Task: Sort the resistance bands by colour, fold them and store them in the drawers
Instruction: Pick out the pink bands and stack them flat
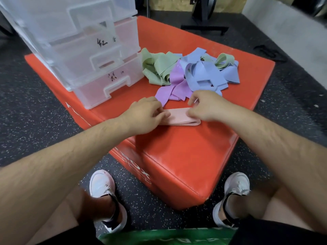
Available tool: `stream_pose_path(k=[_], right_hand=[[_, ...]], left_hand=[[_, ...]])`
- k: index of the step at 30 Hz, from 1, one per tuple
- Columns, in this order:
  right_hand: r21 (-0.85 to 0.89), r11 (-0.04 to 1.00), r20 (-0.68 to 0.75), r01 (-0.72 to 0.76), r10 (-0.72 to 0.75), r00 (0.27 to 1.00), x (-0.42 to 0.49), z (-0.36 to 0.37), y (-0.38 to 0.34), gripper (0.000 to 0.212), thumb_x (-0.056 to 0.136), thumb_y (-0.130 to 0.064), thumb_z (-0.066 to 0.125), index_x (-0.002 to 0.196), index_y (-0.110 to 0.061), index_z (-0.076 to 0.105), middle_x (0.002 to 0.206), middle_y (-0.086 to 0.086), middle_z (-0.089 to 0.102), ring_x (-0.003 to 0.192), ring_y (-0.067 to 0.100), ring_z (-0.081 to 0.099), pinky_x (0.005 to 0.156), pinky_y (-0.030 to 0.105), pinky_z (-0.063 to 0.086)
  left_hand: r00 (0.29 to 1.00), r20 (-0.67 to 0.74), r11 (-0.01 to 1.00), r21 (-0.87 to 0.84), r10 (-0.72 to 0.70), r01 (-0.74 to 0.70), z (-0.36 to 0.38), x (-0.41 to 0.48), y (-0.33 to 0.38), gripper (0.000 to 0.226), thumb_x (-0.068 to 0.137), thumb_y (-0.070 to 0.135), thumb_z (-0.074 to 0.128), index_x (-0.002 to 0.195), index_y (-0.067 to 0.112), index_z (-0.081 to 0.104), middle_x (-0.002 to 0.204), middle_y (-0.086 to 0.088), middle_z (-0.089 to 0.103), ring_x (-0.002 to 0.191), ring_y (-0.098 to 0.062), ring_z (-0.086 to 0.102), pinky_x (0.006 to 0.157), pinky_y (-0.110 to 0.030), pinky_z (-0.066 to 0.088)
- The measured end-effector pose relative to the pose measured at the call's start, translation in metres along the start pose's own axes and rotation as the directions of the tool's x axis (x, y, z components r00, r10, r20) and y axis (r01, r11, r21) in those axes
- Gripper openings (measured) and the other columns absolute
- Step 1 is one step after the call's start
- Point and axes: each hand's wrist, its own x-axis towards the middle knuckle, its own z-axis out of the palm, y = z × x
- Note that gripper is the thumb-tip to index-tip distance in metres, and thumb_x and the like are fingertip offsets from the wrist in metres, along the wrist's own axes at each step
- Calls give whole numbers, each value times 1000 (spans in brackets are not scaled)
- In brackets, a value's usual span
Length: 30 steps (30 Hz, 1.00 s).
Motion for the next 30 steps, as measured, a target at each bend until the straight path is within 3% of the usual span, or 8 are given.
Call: stream_pose_path(k=[4,7,10,13,17,21,25,30], right_hand=[[26,992,13,-121,121,993,-5,3,8,49,77,-27,73,119,-8,56,109,10,66,95,28,65,82,39,56],[-9,984,65,-178,178,982,-5,4,9,35,76,-34,74,97,-15,54,84,6,62,66,22,59,56,27,47],[117,971,114,-207,194,974,-2,6,12,33,71,-34,79,81,-16,54,69,6,59,55,21,55,56,26,47],[305,943,95,-134,110,989,2,2,9,27,71,-21,82,72,-8,58,71,4,59,63,19,59,72,38,59],[341,940,12,17,-23,1000,-1,-13,-6,19,75,-19,83,89,-18,71,75,-8,61,67,9,56,65,24,46],[391,916,-18,85,-85,996,6,-24,-20,20,76,-17,83,90,-24,71,82,-10,68,74,9,64,63,21,47],[468,875,-19,125,-132,991,17,-28,-38,18,78,-8,79,93,-16,72,89,4,77,82,18,75,85,34,60],[599,790,-42,129,-130,991,33,-18,-64,34,78,0,77,107,-14,67,90,7,75,78,18,72,78,29,60]], left_hand=[[999,39,1000,8,-17,16,1,5,-1,13,87,36,67,96,27,62,100,10,44,97,-16,44,89,-38,41],[998,62,996,-75,-33,38,3,8,-3,14,88,26,66,99,24,59,89,13,47,88,-15,48,77,-32,41],[995,91,988,-150,-34,48,4,8,-5,19,88,21,65,105,22,55,83,15,52,77,-14,51,64,-25,39],[988,148,971,-224,-49,82,1,8,-11,38,83,23,67,114,31,47,103,15,64,87,-18,56,76,-35,50],[972,214,941,-298,-100,162,-9,4,-16,68,76,31,74,134,42,40,108,24,54,106,-19,54,92,-36,47],[962,229,795,-552,-147,252,-25,-1,-21,46,85,9,72,126,24,57,99,10,59,81,-5,60,70,-17,48],[961,243,709,-655,-132,263,-32,-13,-33,23,79,24,78,97,27,64,99,4,65,86,-10,61,78,-30,50],[946,273,524,-788,-173,323,-33,-27,-49,20,93,8,63,109,18,58,88,-10,67,78,-27,68,78,-45,58]])
